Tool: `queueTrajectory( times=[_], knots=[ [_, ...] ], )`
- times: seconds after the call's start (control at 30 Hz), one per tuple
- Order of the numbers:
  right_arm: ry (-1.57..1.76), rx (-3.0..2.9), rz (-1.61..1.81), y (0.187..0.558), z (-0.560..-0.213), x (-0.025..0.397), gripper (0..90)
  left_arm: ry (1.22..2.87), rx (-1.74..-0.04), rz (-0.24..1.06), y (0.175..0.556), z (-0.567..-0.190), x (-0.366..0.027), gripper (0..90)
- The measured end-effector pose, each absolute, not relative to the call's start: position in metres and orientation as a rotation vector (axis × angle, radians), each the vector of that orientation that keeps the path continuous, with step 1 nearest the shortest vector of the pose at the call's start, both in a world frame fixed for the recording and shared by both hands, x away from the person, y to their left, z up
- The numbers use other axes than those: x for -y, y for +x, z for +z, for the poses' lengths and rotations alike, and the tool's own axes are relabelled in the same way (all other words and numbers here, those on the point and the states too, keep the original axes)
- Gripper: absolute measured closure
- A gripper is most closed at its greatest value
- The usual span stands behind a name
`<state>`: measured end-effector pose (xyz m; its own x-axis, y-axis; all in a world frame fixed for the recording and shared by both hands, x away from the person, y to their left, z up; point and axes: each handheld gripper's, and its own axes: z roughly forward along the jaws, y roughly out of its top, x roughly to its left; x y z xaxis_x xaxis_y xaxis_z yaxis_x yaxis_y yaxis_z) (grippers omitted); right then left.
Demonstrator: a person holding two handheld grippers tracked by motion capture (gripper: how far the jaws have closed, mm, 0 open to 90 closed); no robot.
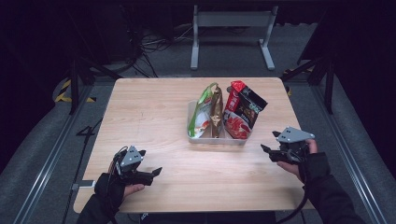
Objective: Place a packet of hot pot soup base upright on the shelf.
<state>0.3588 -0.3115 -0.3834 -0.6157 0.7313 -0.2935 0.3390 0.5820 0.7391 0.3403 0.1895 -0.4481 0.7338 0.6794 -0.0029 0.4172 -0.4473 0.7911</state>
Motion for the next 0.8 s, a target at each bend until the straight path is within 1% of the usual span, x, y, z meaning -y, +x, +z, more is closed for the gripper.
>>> queueTrajectory(
  times=[0.3, 0.47, 0.5, 0.6, 0.67, 0.8],
  knots=[
    [0.838, -2.225, 0.889, 0.35, -0.393, 0.324, 27.7, 2.111, -0.828, 0.402, 0.341, -0.449, -0.189, 11.3],
    [0.836, -2.221, 0.901, 0.343, -0.399, 0.329, 25.2, 2.111, -0.833, 0.407, 0.341, -0.449, -0.189, 11.3],
    [0.841, -2.217, 0.899, 0.342, -0.4, 0.33, 22.2, 2.111, -0.832, 0.408, 0.341, -0.449, -0.189, 11.3],
    [0.843, -2.209, 0.907, 0.338, -0.403, 0.332, 21.3, 2.115, -0.831, 0.412, 0.34, -0.449, -0.189, 11.3],
    [0.852, -2.199, 0.921, 0.335, -0.406, 0.335, 18.0, 2.119, -0.831, 0.414, 0.34, -0.449, -0.189, 11.2],
    [0.853, -2.202, 0.918, 0.33, -0.41, 0.338, 16.2, 2.118, -0.832, 0.414, 0.34, -0.449, -0.189, 11.1]
  ],
)
